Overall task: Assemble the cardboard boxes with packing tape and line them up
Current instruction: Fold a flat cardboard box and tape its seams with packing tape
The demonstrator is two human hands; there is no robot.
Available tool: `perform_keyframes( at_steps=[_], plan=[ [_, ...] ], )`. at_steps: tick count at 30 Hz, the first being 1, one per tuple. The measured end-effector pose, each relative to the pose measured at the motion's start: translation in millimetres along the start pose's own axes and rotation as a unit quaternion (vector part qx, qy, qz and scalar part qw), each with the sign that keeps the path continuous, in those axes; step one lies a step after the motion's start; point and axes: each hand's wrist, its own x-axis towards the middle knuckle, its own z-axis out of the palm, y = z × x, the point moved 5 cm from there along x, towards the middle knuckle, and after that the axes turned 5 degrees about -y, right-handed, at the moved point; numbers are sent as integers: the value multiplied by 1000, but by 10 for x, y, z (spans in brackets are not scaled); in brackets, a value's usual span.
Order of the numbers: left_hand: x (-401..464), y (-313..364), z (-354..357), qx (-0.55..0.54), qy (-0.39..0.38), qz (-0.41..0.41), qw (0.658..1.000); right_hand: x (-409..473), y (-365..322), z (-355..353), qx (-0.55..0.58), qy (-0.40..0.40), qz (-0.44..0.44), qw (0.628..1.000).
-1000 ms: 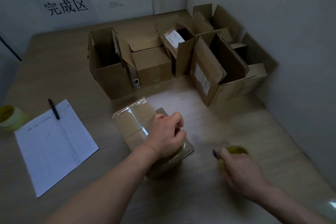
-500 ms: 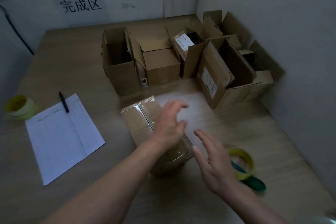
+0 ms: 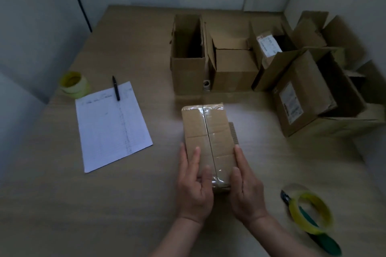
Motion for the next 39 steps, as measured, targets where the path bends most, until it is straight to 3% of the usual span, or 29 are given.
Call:
perform_keyframes(
  at_steps=[3,6,10,14,16,19,22,24,25,29,32,39],
  plan=[
    [0,-28,13,8,14,-29,999,37,21,-72,-62,-72,-66,993],
    [6,3,-20,41,-27,-4,999,123,-4,-239,-86,-185,-63,977],
    [42,-6,-3,80,-45,14,996,650,-307,-343,-236,-135,-114,956],
    [43,-32,-2,83,-56,26,995,1337,-618,128,-372,-234,-149,886],
    [42,-24,-1,84,-53,28,995,1592,-603,286,-390,-258,-152,871],
    [34,-24,17,78,-33,8,996,1920,-477,284,-322,-216,-92,917],
    [31,-13,29,67,-29,-15,997,1985,-245,129,-48,-155,50,985],
    [27,-15,30,62,-29,-14,998,1804,-170,53,159,-92,137,973],
    [30,-18,32,63,-31,-14,997,1708,-142,40,205,-74,153,964],
    [52,-6,46,70,-49,-18,996,1284,-76,28,127,-133,155,971],
    [72,49,-3,77,-123,-48,988,988,-99,-22,68,-177,136,972],
    [1242,167,253,309,-242,26,919,939,-88,-37,44,-152,131,979]
  ],
)
